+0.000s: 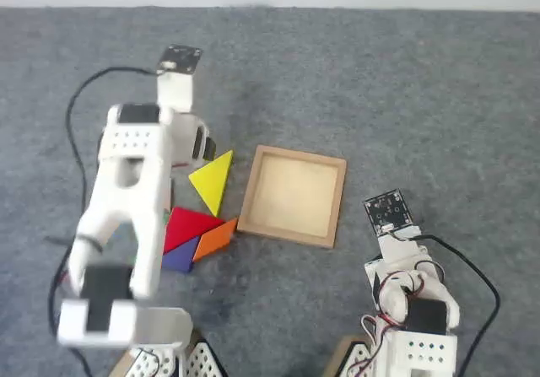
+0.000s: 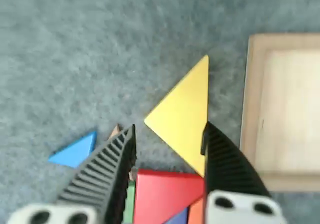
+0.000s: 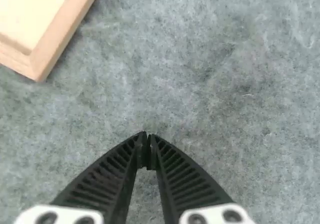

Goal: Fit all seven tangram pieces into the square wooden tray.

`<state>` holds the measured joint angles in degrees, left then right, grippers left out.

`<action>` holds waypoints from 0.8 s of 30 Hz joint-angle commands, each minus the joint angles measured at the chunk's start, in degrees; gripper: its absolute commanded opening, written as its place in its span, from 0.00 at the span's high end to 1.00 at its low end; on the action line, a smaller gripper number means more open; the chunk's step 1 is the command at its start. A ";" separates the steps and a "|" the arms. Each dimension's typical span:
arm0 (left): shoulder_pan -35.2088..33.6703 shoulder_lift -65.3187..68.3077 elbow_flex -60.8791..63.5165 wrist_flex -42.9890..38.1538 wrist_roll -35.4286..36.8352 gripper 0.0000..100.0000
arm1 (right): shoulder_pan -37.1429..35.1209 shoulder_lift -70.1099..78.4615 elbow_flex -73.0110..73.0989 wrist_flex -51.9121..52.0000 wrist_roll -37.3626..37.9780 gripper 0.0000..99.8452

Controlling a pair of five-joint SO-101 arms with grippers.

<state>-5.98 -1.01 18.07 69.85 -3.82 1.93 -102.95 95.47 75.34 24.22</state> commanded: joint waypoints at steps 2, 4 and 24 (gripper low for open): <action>7.56 -11.87 12.18 -6.07 -4.40 0.81 | -0.22 -0.92 0.97 0.04 0.44 0.99; 10.20 -11.96 12.79 -6.33 -6.51 0.85 | -0.22 -0.92 0.97 0.04 0.44 0.99; 1.14 14.59 -5.76 3.25 4.48 0.78 | -0.22 -0.92 0.97 0.04 0.44 0.99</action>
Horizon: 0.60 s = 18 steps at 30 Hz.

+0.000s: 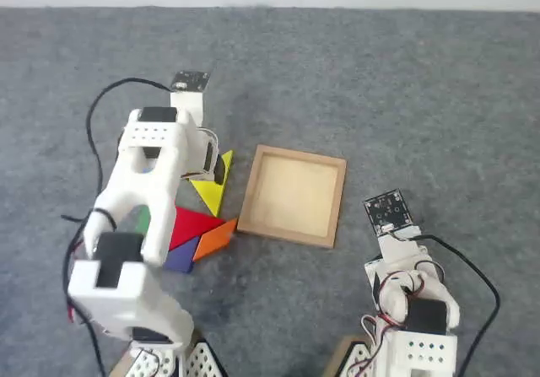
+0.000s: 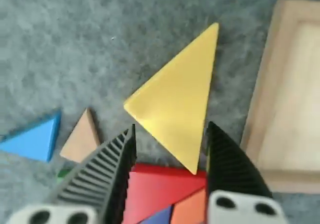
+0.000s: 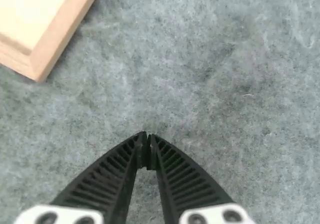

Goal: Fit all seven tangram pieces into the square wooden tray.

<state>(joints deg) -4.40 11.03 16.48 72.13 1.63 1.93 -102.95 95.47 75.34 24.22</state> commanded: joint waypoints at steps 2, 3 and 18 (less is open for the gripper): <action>-0.35 3.34 -4.26 0.79 -1.05 0.77 | -0.22 -0.92 0.97 0.04 0.44 0.99; -0.35 3.25 -4.26 0.88 -1.32 0.75 | -0.22 -0.92 0.97 0.04 0.44 0.99; 0.62 0.97 -9.98 12.31 -12.66 0.79 | -0.22 -0.92 0.97 0.04 0.44 0.99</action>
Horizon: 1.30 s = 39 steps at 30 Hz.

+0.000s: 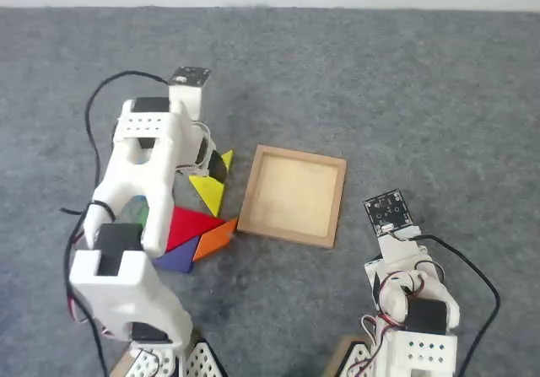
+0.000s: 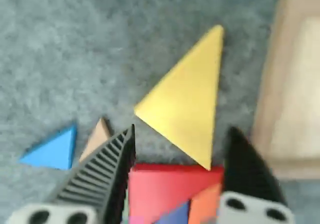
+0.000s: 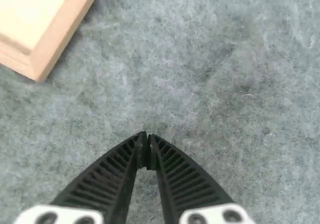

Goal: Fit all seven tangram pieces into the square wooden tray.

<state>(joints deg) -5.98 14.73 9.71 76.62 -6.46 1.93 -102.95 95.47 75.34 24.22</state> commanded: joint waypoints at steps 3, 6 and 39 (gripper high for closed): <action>3.52 -3.69 -3.56 5.36 -2.90 0.85 | -0.13 -0.92 0.97 0.04 0.44 0.99; 2.73 -9.67 1.36 0.09 -0.18 0.88 | -0.22 -0.92 0.97 0.04 0.44 0.99; 1.32 -6.51 1.10 -6.68 7.65 0.76 | -0.22 -0.92 0.97 0.04 0.44 0.99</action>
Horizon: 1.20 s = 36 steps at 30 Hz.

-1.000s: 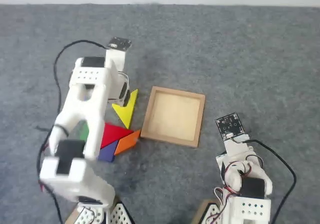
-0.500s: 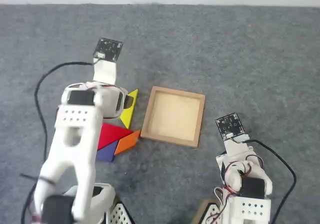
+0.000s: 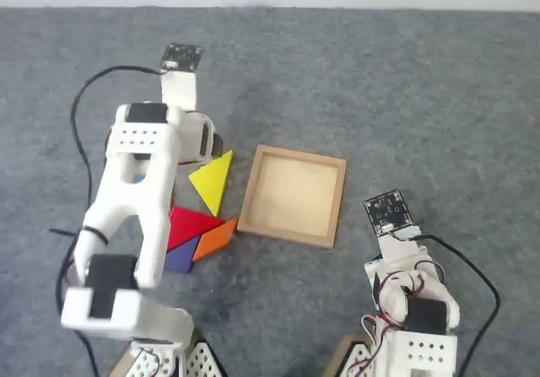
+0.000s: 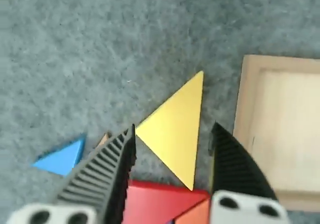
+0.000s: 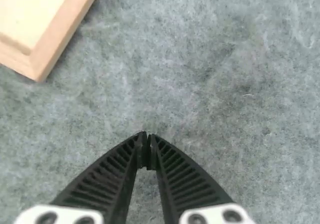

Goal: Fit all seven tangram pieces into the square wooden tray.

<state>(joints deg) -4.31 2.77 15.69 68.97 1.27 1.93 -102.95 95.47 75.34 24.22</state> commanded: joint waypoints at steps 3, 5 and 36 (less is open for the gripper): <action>-1.85 13.80 -10.59 4.40 -3.69 0.73 | -0.22 -0.92 0.97 0.04 0.44 0.99; -2.90 18.90 -14.90 8.09 -6.86 0.71 | -0.22 -0.92 0.97 0.04 0.44 0.99; 1.85 24.26 -8.92 4.04 -11.34 0.72 | -0.22 -0.92 0.97 0.04 0.44 0.99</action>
<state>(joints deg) -2.81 27.74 5.32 73.80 -11.56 1.93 -102.95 95.47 75.34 24.22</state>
